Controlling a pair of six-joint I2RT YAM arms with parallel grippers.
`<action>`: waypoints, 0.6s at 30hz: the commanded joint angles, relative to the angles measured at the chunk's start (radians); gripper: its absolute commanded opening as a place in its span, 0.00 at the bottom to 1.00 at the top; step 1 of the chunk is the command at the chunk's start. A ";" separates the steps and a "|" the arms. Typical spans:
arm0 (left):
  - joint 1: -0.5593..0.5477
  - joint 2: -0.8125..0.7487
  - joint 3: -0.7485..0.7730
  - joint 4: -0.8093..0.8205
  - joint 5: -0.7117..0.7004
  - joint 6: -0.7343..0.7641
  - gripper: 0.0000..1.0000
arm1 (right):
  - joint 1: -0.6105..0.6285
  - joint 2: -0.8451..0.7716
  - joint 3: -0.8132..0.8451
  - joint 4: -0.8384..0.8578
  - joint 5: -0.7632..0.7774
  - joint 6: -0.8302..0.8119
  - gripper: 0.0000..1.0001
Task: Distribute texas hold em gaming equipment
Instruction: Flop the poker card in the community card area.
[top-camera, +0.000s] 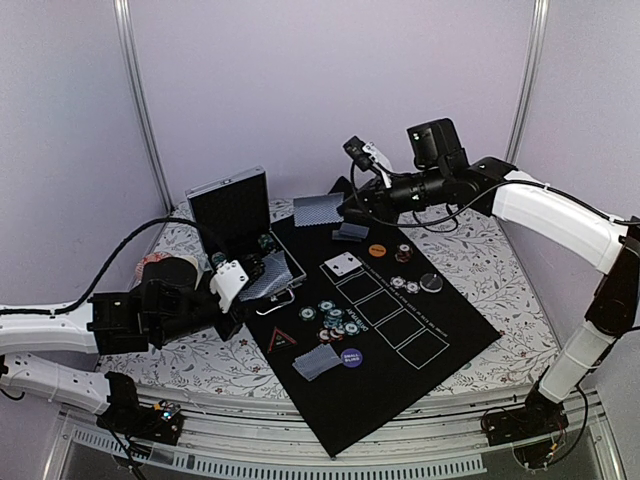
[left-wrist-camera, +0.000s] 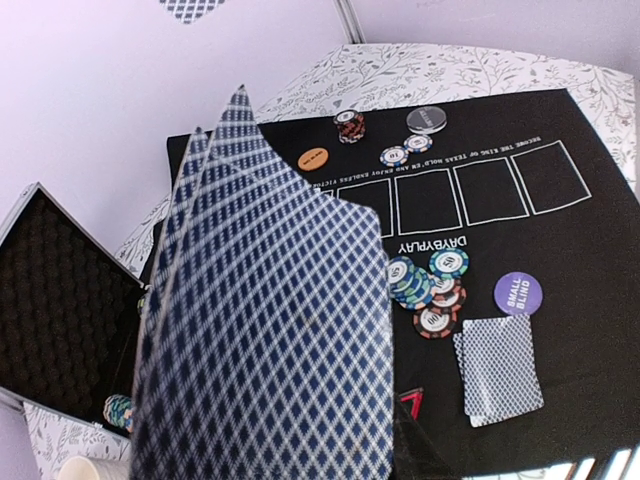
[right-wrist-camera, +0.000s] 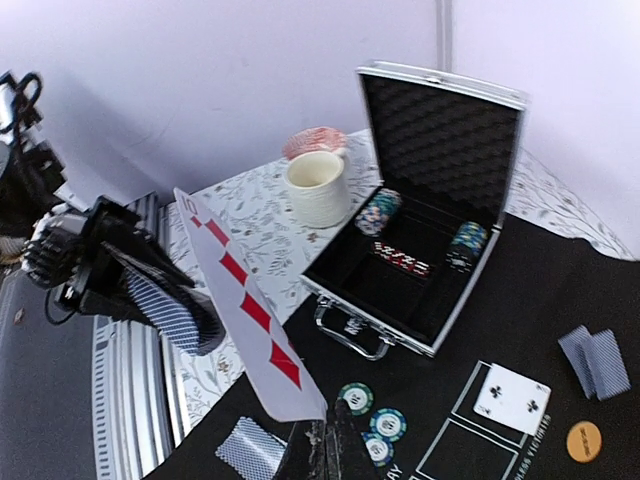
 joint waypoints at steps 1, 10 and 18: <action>-0.010 -0.008 -0.017 0.046 -0.012 -0.012 0.33 | -0.050 -0.054 -0.046 -0.054 0.253 0.095 0.02; -0.009 -0.027 -0.042 0.074 0.001 -0.015 0.33 | -0.055 0.071 -0.083 -0.214 0.905 0.192 0.02; -0.009 -0.062 -0.047 0.056 -0.002 -0.022 0.33 | -0.037 0.296 0.007 -0.306 1.131 0.224 0.02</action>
